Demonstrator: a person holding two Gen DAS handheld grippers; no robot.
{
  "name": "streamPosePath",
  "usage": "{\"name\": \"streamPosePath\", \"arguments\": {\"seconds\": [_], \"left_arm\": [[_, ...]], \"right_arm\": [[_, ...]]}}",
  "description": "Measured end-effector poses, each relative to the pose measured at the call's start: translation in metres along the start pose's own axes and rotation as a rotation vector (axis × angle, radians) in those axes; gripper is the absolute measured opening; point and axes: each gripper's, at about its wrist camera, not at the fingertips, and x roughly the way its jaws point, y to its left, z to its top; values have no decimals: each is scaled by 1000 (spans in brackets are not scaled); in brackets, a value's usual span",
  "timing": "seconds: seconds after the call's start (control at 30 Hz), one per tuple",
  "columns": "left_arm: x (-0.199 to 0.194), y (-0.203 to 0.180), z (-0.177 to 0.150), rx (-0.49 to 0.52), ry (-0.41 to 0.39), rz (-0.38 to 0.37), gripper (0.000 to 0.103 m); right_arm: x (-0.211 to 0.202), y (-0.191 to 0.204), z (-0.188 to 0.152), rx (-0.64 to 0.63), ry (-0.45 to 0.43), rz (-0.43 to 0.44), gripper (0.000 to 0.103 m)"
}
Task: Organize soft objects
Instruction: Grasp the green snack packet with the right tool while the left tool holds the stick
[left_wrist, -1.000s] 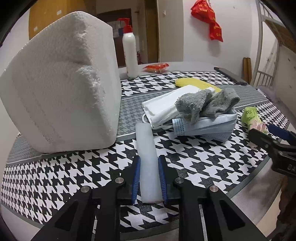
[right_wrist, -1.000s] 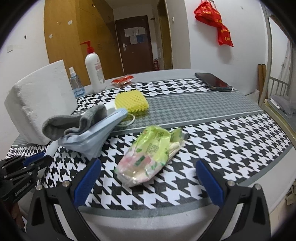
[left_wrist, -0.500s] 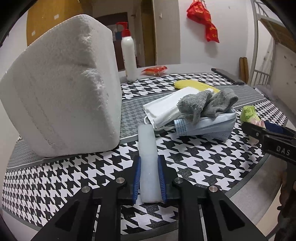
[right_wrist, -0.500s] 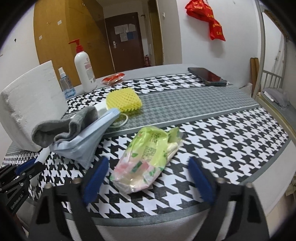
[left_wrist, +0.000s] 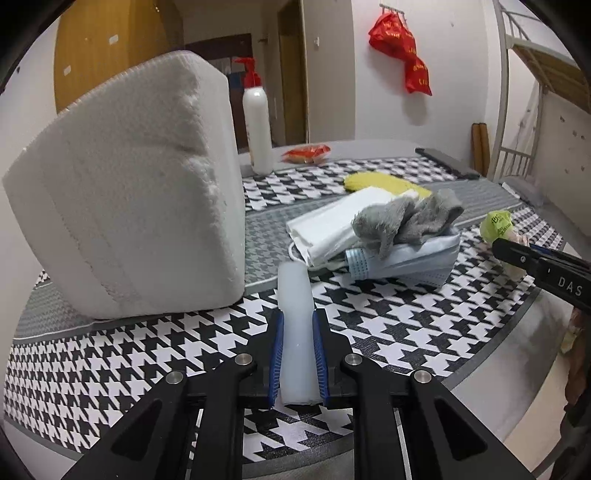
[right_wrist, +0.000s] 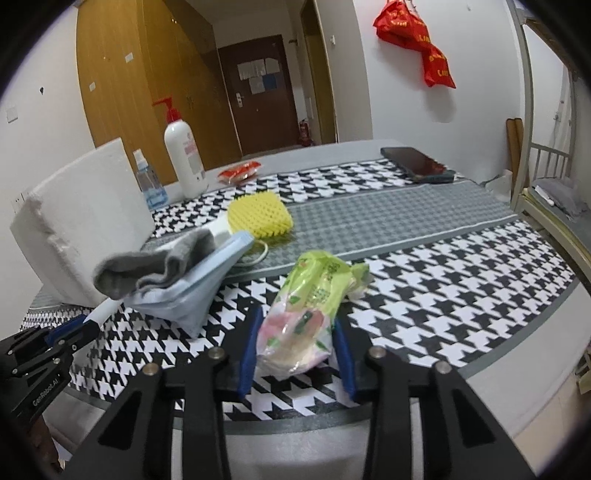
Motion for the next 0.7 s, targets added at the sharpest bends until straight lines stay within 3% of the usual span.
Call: {"name": "streamPosePath", "arguments": {"seconds": [0.7], "left_arm": [[-82,6,12,6,-186,19,17]], "right_arm": [[-68,21,10,-73,-150,80,42]]}}
